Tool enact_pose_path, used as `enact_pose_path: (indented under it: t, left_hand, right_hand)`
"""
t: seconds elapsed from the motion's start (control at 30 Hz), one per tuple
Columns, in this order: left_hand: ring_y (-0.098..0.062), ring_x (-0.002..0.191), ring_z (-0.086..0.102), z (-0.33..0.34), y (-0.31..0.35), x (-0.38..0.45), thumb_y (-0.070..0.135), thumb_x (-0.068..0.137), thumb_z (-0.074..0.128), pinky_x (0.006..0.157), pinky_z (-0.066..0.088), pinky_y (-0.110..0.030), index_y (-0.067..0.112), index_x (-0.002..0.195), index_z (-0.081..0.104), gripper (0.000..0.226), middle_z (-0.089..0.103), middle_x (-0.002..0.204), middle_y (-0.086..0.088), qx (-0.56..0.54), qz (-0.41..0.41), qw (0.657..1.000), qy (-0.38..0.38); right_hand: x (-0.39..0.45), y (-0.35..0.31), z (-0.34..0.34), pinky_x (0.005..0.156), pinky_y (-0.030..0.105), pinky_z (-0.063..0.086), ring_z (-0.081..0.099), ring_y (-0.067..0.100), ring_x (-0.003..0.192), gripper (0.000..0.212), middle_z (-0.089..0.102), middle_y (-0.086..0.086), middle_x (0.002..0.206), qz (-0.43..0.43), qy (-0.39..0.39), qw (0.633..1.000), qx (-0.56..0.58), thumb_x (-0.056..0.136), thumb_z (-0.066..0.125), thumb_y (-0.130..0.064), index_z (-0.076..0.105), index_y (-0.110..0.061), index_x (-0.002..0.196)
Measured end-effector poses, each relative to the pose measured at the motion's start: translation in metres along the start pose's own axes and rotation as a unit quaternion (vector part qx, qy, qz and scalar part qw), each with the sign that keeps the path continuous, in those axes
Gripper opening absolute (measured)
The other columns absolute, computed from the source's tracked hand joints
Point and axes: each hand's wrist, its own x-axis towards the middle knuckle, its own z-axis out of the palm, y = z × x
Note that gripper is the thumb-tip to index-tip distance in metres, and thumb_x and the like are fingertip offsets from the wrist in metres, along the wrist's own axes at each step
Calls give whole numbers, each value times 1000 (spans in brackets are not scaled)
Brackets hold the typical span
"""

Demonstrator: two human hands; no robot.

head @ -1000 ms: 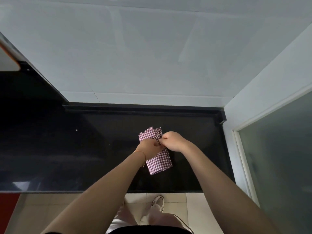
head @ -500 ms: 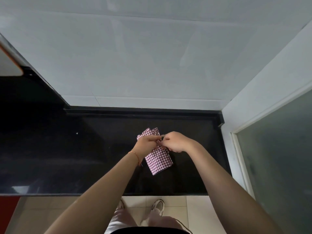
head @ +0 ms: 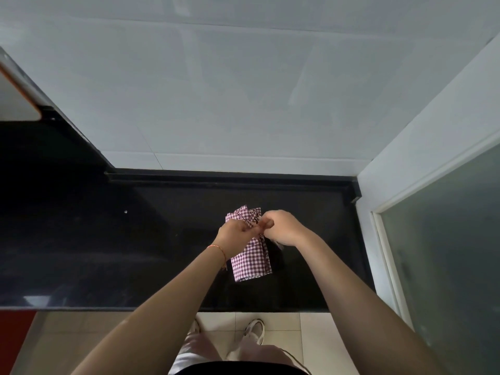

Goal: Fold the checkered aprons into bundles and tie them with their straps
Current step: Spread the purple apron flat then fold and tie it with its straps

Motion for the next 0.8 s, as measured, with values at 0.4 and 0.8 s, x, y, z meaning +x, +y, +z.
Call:
enact_pose_path:
  t: [0.4, 0.8]
  left_hand:
    - [-5, 50, 42, 1, -2, 5, 29, 102, 54, 43, 34, -15, 19, 87, 69, 23, 60, 69, 0, 26, -13, 999, 39]
    - [-8, 57, 48, -3, 0, 1, 31, 99, 59, 53, 40, -19, 17, 81, 66, 24, 60, 70, 0, 32, 0, 999, 43]
  right_hand:
    - [-9, 7, 0, 58, 22, 46, 61, 9, 63, 21, 69, 2, 82, 62, -62, 996, 4, 97, 61, -26, 73, -8, 97]
    - [-3, 0, 40, 81, 24, 49, 59, 12, 91, 16, 59, -2, 100, 16, 154, 987, -31, 88, 72, -18, 60, -17, 98]
